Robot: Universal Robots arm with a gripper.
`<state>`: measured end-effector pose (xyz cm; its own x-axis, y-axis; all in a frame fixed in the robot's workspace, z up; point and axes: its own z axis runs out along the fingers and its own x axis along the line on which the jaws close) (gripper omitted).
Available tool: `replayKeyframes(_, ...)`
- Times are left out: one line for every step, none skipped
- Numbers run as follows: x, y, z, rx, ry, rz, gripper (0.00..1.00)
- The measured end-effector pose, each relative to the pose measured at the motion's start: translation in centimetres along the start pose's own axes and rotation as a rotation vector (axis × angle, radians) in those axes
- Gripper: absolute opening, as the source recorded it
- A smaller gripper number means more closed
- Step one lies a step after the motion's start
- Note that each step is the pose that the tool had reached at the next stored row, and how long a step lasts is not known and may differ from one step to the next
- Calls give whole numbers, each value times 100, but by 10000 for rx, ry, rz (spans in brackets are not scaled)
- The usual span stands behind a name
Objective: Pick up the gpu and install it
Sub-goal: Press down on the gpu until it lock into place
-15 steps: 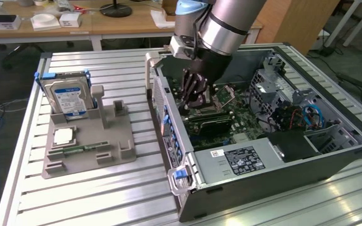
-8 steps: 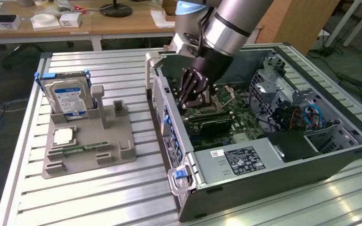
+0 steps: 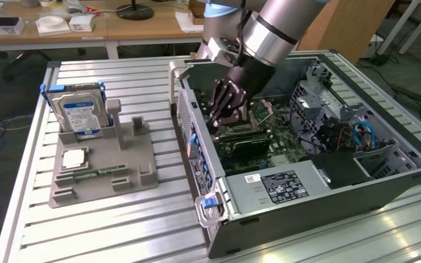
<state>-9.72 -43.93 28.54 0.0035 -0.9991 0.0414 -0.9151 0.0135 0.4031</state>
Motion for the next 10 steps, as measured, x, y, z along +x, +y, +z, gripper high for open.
replayKeyframes(3,-3,6,-2,1,-1,10)
replayKeyframes(7,-5,10,-4,1,-1,10)
replayKeyframes(10,-6,14,-6,2,-1,10)
replayKeyframes(13,-8,18,-8,2,0,10)
replayKeyframes(15,-9,22,-11,4,1,10)
replayKeyframes(16,-12,27,-16,7,3,10)
replayKeyframes(17,-14,32,-20,12,4,10)
replayKeyframes(18,-16,39,-23,15,5,10)
replayKeyframes(17,-18,46,-25,20,4,10)
replayKeyframes(17,-18,54,-29,27,6,10)
